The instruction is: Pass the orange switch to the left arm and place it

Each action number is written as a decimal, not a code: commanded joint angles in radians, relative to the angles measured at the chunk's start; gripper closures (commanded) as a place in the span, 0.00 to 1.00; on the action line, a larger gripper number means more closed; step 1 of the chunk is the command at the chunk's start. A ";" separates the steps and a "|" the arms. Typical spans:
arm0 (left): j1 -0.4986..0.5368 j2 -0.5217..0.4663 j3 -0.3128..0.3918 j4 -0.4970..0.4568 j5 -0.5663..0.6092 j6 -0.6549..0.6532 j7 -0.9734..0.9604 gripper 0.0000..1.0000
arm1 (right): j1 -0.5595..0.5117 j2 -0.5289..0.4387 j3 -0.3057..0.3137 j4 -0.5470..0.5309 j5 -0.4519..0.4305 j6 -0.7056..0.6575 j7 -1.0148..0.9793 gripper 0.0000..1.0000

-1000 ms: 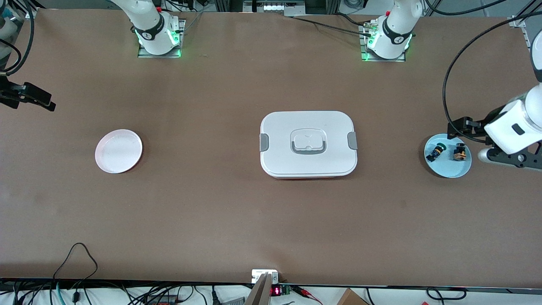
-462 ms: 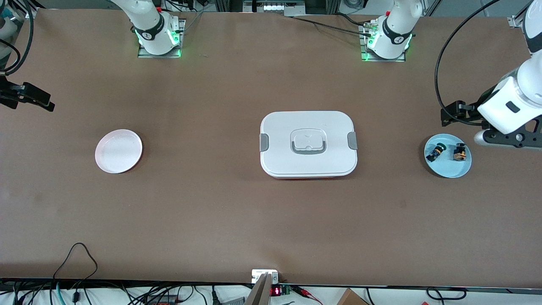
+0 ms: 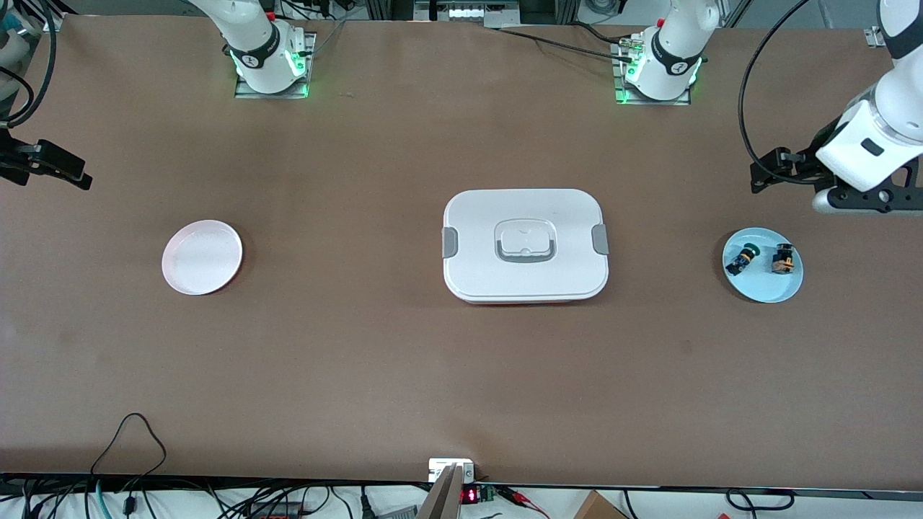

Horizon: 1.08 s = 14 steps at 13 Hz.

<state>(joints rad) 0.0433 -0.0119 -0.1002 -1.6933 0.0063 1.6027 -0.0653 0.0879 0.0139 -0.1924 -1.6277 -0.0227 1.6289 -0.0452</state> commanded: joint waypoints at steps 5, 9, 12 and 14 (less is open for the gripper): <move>-0.128 -0.030 0.160 -0.042 -0.043 0.029 -0.010 0.00 | 0.004 0.003 -0.002 0.017 -0.017 -0.007 -0.009 0.00; -0.128 -0.025 0.155 -0.037 0.003 0.028 -0.008 0.00 | 0.003 0.003 -0.002 0.017 -0.016 -0.006 -0.009 0.00; -0.123 -0.017 0.154 -0.019 0.017 0.025 0.008 0.00 | 0.001 0.003 -0.002 0.017 -0.017 -0.006 -0.009 0.00; -0.122 -0.013 0.155 -0.016 0.017 0.026 0.009 0.00 | 0.003 0.003 -0.002 0.017 -0.016 -0.006 -0.009 0.00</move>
<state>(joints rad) -0.0698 -0.0318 0.0484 -1.7267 0.0020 1.6271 -0.0644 0.0878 0.0139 -0.1928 -1.6274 -0.0242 1.6291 -0.0452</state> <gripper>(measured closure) 0.000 0.000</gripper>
